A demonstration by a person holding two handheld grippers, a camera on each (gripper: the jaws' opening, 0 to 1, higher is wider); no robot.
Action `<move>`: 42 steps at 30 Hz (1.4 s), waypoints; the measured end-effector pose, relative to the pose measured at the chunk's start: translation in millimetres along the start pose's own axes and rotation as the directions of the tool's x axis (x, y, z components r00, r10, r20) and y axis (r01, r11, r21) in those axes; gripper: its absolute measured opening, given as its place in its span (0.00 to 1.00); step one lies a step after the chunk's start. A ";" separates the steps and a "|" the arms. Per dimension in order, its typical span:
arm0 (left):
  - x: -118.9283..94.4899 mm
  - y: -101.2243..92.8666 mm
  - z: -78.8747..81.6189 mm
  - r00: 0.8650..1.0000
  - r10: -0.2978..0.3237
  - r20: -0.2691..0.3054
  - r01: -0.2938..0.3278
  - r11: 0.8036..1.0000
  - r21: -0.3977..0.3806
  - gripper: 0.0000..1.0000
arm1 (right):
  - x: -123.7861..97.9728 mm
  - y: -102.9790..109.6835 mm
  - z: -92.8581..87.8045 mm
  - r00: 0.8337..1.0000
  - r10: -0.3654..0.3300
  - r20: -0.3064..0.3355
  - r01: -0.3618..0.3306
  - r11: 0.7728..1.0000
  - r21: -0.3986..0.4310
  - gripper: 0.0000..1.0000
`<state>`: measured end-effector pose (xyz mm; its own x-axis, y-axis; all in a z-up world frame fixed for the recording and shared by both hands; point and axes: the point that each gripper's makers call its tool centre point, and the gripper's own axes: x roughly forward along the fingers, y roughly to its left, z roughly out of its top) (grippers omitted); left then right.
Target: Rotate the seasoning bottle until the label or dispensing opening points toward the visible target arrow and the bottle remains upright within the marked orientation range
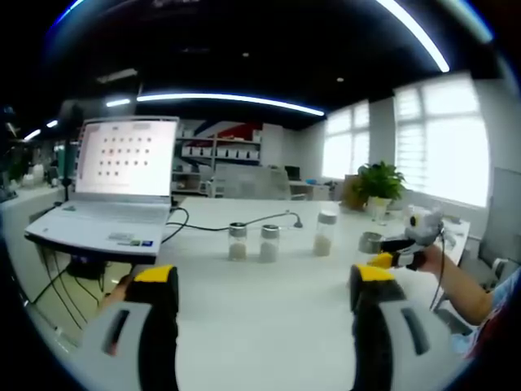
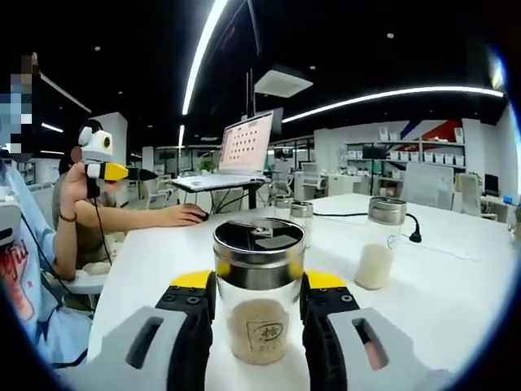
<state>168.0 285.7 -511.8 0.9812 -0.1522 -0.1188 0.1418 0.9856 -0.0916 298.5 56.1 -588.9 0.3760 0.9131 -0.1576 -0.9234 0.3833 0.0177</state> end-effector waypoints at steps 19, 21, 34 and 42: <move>-0.6 -1.8 -0.9 1.000 0.000 0.000 0.000 1.000 0.001 0.92 | 0.1 -0.9 -1.4 0.998 -0.056 0.015 0.055 0.998 0.026 0.39; -0.5 -0.4 -0.5 1.000 0.001 0.000 -0.001 1.000 -0.001 0.92 | 0.0 -1.3 -1.5 0.998 -0.060 0.020 0.060 0.998 0.025 0.39; -0.5 -0.9 0.1 1.000 0.001 0.001 -0.001 1.000 0.001 0.92 | -0.3 -1.8 -3.3 0.997 -0.080 0.010 0.080 0.996 0.036 0.39; -0.4 -0.6 -0.1 1.000 0.002 0.002 -0.002 1.000 -0.001 0.92 | -0.5 -2.4 -4.3 0.995 -0.102 0.008 0.102 0.995 0.015 0.38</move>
<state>167.5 285.2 -511.8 0.9816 -0.1504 -0.1174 0.1400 0.9858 -0.0927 300.1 54.1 -593.1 0.4687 0.8704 -0.1510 -0.8792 0.4762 0.0163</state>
